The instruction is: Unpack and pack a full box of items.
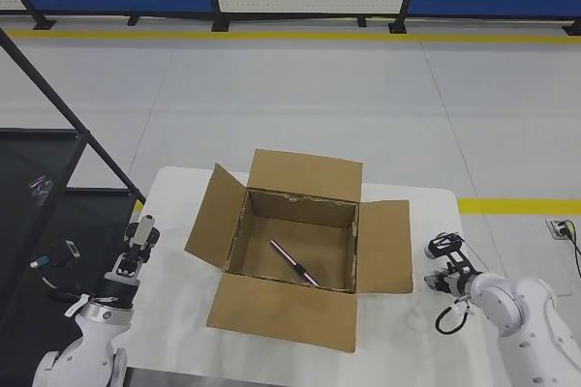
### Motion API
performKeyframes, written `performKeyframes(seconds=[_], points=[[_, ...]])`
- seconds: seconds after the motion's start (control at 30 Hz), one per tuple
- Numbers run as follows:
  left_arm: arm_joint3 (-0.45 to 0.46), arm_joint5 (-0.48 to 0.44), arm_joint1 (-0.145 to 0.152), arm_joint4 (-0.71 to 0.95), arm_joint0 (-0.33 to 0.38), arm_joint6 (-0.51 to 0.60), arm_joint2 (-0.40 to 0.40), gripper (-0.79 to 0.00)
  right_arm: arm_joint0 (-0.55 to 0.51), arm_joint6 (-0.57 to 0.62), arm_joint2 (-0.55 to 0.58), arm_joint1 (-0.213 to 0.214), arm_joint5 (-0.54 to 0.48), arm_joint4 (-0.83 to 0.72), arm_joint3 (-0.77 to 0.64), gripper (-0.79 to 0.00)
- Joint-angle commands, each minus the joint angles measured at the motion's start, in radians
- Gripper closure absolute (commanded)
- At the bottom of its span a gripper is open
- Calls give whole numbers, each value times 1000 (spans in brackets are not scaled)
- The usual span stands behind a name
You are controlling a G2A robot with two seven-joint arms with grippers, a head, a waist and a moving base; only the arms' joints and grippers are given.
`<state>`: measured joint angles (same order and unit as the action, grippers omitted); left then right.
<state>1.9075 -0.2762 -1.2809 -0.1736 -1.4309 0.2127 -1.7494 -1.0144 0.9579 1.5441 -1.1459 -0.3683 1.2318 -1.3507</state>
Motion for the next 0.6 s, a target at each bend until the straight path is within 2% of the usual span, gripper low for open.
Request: performKeyframes(seconds=[0.0,0.13,0.17,0.2,0.3,0.37,0.57], points=[[0,0,0,0,0,0,0,-785,2,1,-2,1,1,-3,1,-382],[0,0,0,0,0,0,0,-785,-4,-2,14,7,7,-13,-32,-514],[0,0,0,0,0,0,0,-785,-7,-2,20,9,7,-17,-49,-585],[0,0,0,0,0,0,0,-785,-12,1,29,11,7,-17,-71,-622],[0,0,0,0,0,0,0,-785,-26,28,61,19,21,-16,-164,-662],[0,0,0,0,0,0,0,-785,-36,51,84,23,27,-31,-240,-776],[0,0,0,0,0,0,0,-785,-34,114,112,33,21,-79,-461,-785]])
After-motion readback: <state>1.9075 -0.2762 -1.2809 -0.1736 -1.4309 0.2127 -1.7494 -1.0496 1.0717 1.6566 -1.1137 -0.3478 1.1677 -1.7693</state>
